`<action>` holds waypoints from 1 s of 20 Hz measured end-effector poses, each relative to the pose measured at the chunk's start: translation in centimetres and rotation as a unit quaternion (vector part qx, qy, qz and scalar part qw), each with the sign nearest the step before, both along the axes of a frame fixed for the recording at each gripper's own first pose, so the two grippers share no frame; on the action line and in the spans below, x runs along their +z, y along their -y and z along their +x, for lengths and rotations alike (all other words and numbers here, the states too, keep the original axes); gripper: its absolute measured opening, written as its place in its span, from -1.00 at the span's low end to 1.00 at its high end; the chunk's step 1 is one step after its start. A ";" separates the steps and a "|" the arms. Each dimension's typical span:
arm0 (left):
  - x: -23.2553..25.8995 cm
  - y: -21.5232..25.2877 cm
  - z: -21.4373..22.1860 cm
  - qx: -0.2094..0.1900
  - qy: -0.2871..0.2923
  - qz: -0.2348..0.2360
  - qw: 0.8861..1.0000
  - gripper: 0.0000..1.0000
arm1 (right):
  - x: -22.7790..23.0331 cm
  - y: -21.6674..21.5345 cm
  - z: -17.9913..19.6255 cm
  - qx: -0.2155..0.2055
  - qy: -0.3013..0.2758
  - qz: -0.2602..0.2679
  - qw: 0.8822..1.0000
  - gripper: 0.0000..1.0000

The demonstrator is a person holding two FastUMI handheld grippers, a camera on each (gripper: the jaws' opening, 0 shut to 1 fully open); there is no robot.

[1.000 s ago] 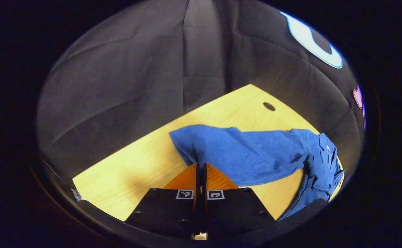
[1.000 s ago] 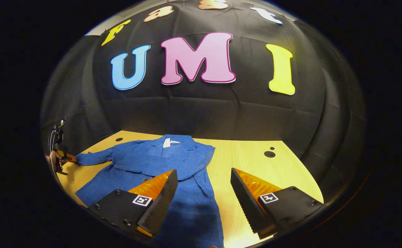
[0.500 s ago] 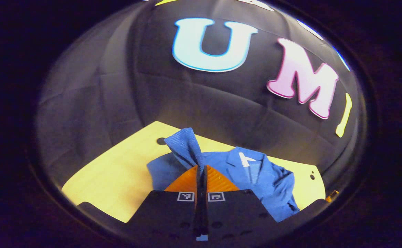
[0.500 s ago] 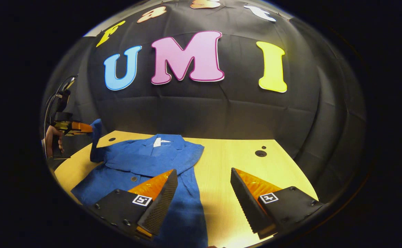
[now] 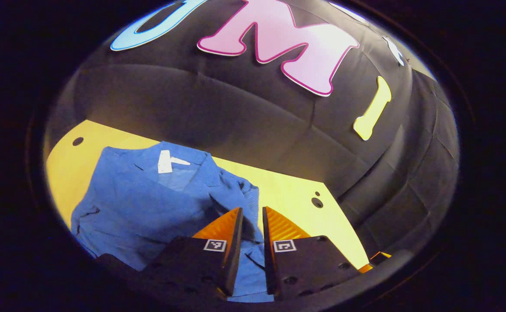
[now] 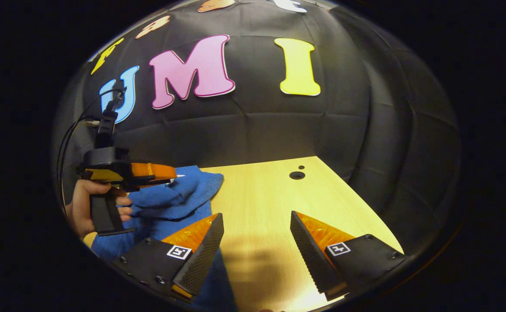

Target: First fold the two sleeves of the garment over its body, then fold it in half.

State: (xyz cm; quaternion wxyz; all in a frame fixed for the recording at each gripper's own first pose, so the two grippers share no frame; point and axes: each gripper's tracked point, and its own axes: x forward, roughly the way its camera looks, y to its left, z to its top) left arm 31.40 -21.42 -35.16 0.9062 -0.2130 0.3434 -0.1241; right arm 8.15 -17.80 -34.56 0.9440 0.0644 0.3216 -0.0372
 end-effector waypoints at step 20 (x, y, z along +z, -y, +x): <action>-2.9 -28.0 -30.9 0.080 -0.166 0.219 0.958 0.70 | -5.5 -7.2 -15.6 0.056 -0.216 -0.003 0.975 0.96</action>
